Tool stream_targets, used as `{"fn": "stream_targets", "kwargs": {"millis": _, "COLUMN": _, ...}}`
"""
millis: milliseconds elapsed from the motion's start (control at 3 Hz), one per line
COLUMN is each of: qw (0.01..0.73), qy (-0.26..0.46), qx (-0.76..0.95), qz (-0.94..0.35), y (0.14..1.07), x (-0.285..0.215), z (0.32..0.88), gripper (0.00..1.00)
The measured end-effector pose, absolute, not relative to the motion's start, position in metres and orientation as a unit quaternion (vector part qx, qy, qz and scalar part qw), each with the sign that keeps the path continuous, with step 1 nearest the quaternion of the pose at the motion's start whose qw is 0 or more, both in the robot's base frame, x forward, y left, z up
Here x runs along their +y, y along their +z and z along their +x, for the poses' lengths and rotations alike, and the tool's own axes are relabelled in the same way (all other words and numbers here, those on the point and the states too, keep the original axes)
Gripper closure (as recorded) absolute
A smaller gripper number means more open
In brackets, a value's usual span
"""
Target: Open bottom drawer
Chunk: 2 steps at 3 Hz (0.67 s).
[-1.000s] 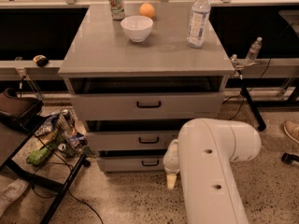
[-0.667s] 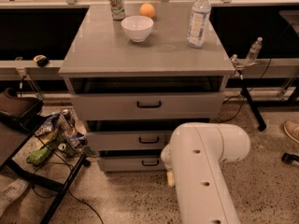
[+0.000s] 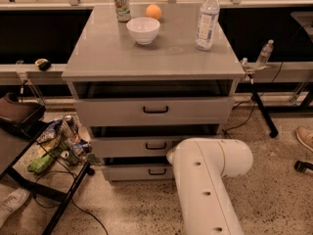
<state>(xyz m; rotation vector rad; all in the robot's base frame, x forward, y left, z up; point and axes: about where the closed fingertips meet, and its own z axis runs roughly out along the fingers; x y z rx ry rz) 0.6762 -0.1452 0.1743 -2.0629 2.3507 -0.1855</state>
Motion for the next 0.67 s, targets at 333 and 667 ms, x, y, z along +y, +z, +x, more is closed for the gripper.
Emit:
{"fn": "stream_targets", "kwargs": {"millis": 333, "qw": 0.003, "qy": -0.059, "qx": 0.752, "qz": -0.657, "y": 0.1819, "x": -0.1459, "z": 0.6776, "gripper": 0.7}}
{"fn": "stream_targets", "kwargs": {"millis": 667, "qw": 0.003, "qy": -0.059, "qx": 0.752, "qz": -0.657, "y": 0.1889, "x": -0.1456, "z": 0.6779, "gripper": 0.93}}
